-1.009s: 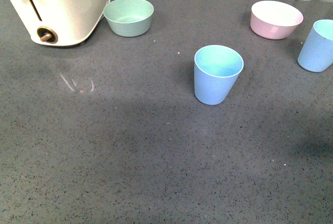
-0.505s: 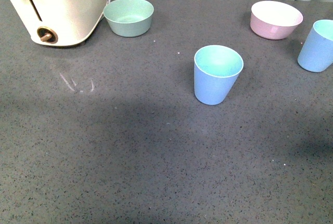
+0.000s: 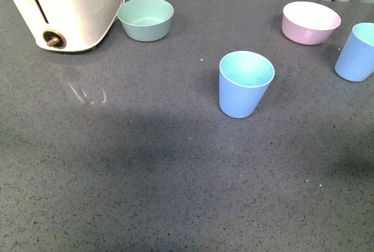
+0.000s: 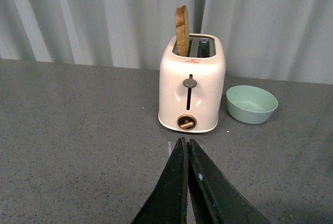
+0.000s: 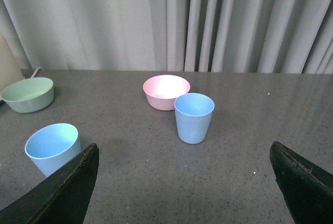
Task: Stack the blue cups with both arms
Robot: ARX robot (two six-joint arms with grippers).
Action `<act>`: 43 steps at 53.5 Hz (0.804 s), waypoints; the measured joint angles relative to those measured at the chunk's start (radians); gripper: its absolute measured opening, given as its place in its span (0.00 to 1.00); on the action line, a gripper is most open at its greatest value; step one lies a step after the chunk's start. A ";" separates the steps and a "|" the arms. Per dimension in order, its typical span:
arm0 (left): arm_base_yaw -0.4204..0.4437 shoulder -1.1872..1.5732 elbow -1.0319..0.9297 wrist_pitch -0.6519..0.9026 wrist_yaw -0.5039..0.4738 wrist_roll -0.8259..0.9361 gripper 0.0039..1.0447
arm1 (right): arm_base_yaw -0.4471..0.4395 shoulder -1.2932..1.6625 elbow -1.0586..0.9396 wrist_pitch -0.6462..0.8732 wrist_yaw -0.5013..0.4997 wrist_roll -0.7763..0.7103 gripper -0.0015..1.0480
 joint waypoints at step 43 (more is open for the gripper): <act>0.000 -0.351 0.000 -0.339 0.000 0.000 0.01 | 0.000 0.000 0.000 0.000 0.000 0.000 0.91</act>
